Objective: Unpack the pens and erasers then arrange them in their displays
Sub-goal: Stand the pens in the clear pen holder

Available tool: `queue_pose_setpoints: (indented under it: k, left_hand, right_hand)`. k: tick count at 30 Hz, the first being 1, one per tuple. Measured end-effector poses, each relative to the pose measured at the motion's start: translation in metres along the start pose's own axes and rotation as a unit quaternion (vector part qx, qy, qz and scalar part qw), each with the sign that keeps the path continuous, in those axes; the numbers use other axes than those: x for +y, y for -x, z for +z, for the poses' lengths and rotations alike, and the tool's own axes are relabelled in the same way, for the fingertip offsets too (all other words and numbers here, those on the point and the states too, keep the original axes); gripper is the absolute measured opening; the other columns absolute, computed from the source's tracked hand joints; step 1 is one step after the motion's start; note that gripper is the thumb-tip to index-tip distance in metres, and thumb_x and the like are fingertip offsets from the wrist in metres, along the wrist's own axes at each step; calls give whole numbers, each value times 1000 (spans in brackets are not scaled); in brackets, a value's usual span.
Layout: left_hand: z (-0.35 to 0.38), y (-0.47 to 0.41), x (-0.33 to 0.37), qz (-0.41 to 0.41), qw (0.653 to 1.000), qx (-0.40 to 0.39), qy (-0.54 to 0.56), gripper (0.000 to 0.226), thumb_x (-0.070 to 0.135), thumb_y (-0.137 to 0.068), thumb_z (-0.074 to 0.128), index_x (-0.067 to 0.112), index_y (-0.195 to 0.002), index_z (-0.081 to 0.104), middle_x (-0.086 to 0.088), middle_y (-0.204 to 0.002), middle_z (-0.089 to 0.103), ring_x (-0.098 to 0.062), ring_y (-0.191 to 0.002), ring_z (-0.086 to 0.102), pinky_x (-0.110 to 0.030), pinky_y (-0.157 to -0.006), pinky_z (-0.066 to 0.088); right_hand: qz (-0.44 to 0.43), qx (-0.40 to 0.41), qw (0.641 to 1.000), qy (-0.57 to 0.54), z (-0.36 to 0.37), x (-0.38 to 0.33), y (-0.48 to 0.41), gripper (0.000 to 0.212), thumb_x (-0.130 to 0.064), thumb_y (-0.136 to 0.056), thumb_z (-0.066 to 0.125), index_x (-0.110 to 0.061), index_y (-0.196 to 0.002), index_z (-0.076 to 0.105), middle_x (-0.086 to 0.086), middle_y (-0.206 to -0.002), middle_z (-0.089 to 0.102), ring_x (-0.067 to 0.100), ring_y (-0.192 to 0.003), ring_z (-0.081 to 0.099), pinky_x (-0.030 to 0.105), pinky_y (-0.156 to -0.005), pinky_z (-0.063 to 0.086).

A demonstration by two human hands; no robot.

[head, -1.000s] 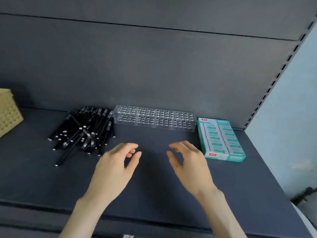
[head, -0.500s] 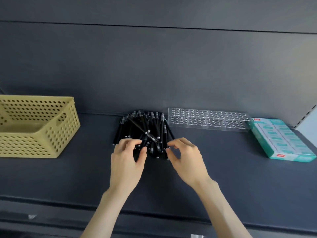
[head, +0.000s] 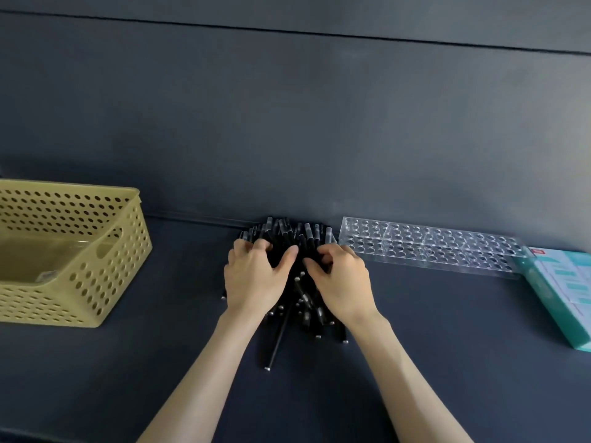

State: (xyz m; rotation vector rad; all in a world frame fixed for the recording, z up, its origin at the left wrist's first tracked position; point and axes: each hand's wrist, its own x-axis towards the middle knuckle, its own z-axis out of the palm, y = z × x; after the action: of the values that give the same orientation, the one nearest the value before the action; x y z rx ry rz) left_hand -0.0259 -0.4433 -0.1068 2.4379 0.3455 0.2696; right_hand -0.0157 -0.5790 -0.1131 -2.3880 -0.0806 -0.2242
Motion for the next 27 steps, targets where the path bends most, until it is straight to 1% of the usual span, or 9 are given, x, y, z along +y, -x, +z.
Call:
queue_pose_setpoints:
  k: [3, 6, 9, 12, 14, 16, 21, 24, 27]
  left_hand:
    - [0, -12, -2, -7, 999, -20, 41, 47, 49, -88, 56, 11, -115, 58, -8, -118, 48, -27, -111, 48, -39, -91, 45]
    - [-2, -20, -6, -4, 997, -28, 70, 40, 43, -91, 56, 14, -117, 55, -4, -117, 49, -21, -99, 53, -31, -79, 43]
    - [-6, -27, -9, 18, 996, -41, 82, 41, 41, -90, 59, 13, -120, 53, -4, -116, 54, -20, -97, 55, -34, -86, 46]
    - [-7, -36, -14, 26, 992, -65, 108, 49, 40, -86, 65, 11, -123, 51, -3, -107, 59, -23, -101, 58, -40, -90, 48]
    - [-7, -44, -17, 9, 987, -84, 134, 57, 39, -83, 70, 9, -127, 49, 3, -97, 59, -17, -96, 59, -27, -79, 49]
    - [-9, -51, -18, -20, 981, -103, 161, 60, 37, -79, 74, 8, -126, 51, 8, -88, 58, -9, -84, 57, -15, -64, 41]
    - [-8, -62, -22, -50, 965, -150, 208, 19, 26, -74, 77, 12, -80, 66, 2, -67, 66, -11, -60, 61, -25, -57, 49]
    - [-9, -66, -24, -63, 955, -173, 230, 15, 21, -74, 76, 10, -75, 66, 1, -56, 62, -4, -39, 54, -17, -42, 43]
    - [-9, -67, -21, -69, 954, -172, 235, 26, 30, -76, 76, 6, -75, 68, -1, -52, 62, -7, -37, 55, -17, -41, 45]
  right_hand:
    - [29, -2, 999, -18, 4, 0, -8, 31, -33, -87, 61, -14, -112, 62, 1, -97, 64, 18, -82, 58, 24, -69, 41]
    - [50, 10, 998, -47, 5, -1, -13, 28, -31, -86, 64, -13, -108, 64, -7, -82, 63, 13, -75, 58, 18, -63, 41]
    - [63, 30, 996, -51, 8, -2, -14, 22, -31, -87, 63, -15, -102, 65, -15, -67, 57, 2, -60, 53, 8, -52, 35]
    - [69, 58, 995, -44, 13, -5, -10, 15, -29, -89, 61, -16, -96, 65, -15, -59, 54, 0, -55, 51, 12, -51, 37]
    - [67, 74, 995, -32, 16, -7, -8, 13, -28, -90, 59, -17, -94, 65, -14, -55, 51, 3, -53, 49, 21, -53, 38]
    - [63, 86, 994, -20, 19, -8, -7, 12, -28, -90, 59, -17, -92, 64, -13, -52, 48, 4, -51, 46, 24, -55, 34]
    - [55, 96, 994, -13, 19, -9, -6, 9, -26, -89, 60, -18, -90, 64, -13, -50, 48, -1, -53, 50, 12, -52, 36]
    - [53, 94, 994, -17, 18, -9, -5, 10, -26, -89, 60, -17, -91, 65, -13, -52, 51, -1, -55, 51, 10, -55, 37]
    - [56, 92, 994, -17, 18, -9, -5, 12, -27, -90, 60, -16, -93, 66, -14, -56, 54, 8, -57, 52, 20, -56, 37]
